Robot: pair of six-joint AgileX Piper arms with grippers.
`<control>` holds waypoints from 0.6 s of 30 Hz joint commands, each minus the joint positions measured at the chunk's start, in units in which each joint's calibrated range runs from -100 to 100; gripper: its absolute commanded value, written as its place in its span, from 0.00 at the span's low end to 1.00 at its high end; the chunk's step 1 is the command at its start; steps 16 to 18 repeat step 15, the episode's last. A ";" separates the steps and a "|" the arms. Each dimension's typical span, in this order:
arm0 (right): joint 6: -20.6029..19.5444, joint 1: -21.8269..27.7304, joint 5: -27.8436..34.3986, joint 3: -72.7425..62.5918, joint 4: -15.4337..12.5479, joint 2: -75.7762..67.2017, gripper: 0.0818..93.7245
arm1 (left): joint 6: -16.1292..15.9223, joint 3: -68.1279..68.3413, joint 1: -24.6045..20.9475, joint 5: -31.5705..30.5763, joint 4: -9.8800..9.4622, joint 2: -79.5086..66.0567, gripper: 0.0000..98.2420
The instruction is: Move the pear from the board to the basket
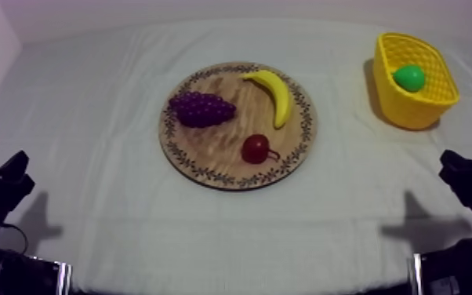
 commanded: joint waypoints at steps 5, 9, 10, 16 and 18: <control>13.58 -0.64 -6.96 2.46 3.09 -0.06 0.00 | 0.01 -0.02 0.01 0.00 -0.03 0.02 0.00; 18.85 -0.70 -7.57 2.81 3.43 -0.07 0.00 | 0.00 -0.02 0.01 0.00 -0.03 0.02 0.00; 19.01 -0.70 -7.63 2.84 3.47 -0.07 0.00 | -0.01 -0.02 0.01 0.00 -0.03 0.02 0.00; 16.91 -0.71 -7.74 2.90 3.53 -0.07 0.00 | -0.01 -0.02 0.01 0.00 -0.03 0.02 0.00; 16.91 -0.71 -7.74 2.90 3.53 -0.07 0.00 | -0.01 -0.02 0.01 0.00 -0.03 0.02 0.00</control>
